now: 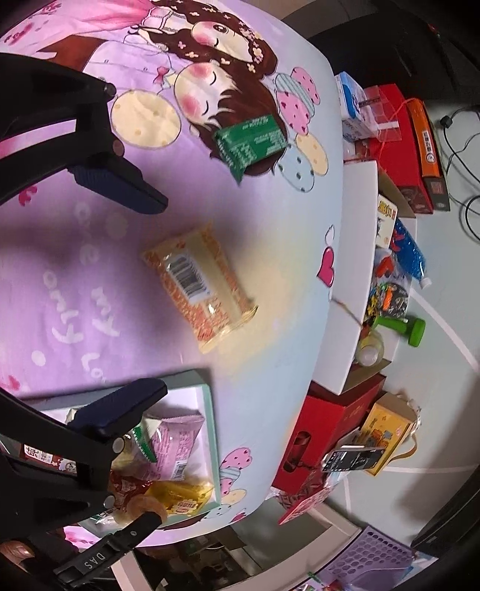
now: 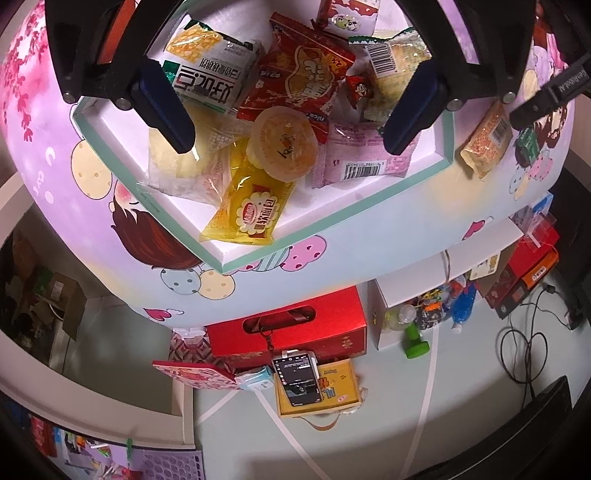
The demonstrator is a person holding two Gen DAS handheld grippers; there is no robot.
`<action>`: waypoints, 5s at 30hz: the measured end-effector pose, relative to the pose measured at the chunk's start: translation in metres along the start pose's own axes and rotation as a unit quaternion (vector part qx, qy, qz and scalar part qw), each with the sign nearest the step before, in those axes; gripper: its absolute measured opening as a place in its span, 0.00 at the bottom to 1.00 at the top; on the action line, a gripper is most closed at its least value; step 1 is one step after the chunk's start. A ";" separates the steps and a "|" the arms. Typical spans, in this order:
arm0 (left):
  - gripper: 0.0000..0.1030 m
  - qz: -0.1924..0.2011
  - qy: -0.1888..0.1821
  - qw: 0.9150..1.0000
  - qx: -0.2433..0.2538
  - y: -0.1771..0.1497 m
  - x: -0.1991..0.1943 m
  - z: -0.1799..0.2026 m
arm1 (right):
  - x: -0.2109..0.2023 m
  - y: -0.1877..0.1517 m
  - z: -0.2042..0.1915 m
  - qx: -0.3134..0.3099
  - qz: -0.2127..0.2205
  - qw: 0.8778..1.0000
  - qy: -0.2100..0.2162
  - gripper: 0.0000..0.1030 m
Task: Organize snacks
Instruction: 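Move left tool to the green packet while right moves to tan bread pack, then grasp the green packet with left while right grasps the tan barcode pack, then lift and carry the green packet and tan pack over the white tray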
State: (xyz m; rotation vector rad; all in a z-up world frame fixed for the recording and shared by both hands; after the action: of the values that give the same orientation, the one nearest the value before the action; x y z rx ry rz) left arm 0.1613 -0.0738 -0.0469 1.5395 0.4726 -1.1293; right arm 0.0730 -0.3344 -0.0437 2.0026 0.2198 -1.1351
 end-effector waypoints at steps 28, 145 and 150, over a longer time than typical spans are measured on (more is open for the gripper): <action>0.88 0.013 0.060 0.993 -0.102 -0.012 -0.030 -0.143 | -0.024 -0.034 -0.101 -0.073 0.008 0.994 0.087 1.00; 0.40 0.067 0.028 0.996 0.047 -0.004 -0.071 -0.034 | -0.048 -0.102 -0.131 -0.091 -0.075 0.986 0.118 0.46; 0.40 0.071 0.008 0.995 0.063 -0.001 -0.072 -0.010 | -0.049 -0.083 -0.107 -0.068 -0.065 0.990 0.105 0.46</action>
State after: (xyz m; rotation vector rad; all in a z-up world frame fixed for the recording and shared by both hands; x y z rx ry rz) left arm 0.1307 -0.0446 0.0129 1.6655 0.3024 -1.0528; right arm 0.0717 -0.1915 -0.0230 2.0071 0.5290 -0.9601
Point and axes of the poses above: each gripper's, at about its wrist camera, not at the fingertips, and x roughly the way its jaws point, z to its right, y to its top, the point moved 6 cm from there along x, roughly the way its jaws point, and after that the axes turned 15 degrees about x, right-handed, at the moved point
